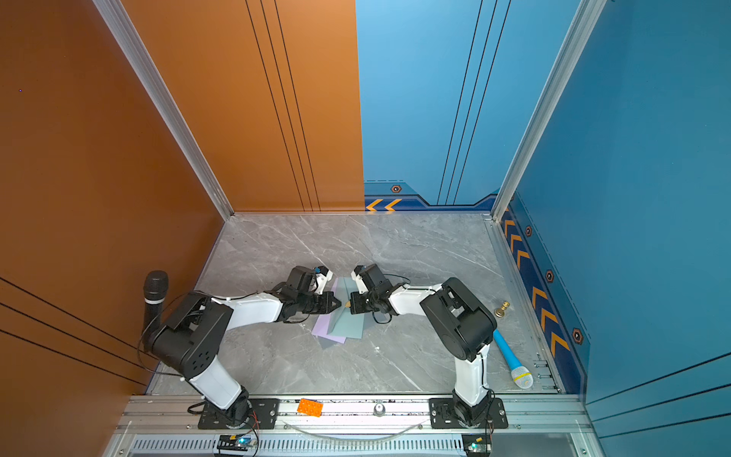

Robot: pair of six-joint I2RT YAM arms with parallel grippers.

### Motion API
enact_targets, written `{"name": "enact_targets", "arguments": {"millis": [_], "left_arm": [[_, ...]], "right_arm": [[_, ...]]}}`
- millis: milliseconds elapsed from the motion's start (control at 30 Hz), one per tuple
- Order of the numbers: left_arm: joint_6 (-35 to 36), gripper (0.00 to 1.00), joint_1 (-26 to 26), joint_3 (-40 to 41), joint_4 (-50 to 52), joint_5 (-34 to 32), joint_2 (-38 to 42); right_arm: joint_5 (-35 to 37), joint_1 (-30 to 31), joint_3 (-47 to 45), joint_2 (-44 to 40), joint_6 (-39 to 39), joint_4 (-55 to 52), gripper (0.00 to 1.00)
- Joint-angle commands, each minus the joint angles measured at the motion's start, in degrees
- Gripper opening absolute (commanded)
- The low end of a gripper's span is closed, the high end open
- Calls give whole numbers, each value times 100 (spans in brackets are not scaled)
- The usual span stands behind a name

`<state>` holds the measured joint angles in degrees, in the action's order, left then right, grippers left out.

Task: Fold the letter paper in half and place it into the envelope
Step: Fold the envelope flap on the envelope.

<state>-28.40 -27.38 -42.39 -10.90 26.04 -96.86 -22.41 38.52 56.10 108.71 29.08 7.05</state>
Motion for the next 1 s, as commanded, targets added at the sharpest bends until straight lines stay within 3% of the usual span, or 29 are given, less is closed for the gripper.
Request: {"name": "enact_targets", "arguments": {"millis": [0,300,733,967], "left_arm": [[-67,6,-64,-165,-88,152,-250],[-181,4,-66,-135,-84,95,-806],[-174,3,-31,-45,44,-107,-900],[39,7,-179,-195,389,-391,-784]], "right_arm": [[41,-116,-280,248,217,-221,0],[-40,-182,-300,88,302,-9,0],[664,-275,571,-796,-379,-1490,0],[230,-133,695,-709,-301,-1639,0]]}}
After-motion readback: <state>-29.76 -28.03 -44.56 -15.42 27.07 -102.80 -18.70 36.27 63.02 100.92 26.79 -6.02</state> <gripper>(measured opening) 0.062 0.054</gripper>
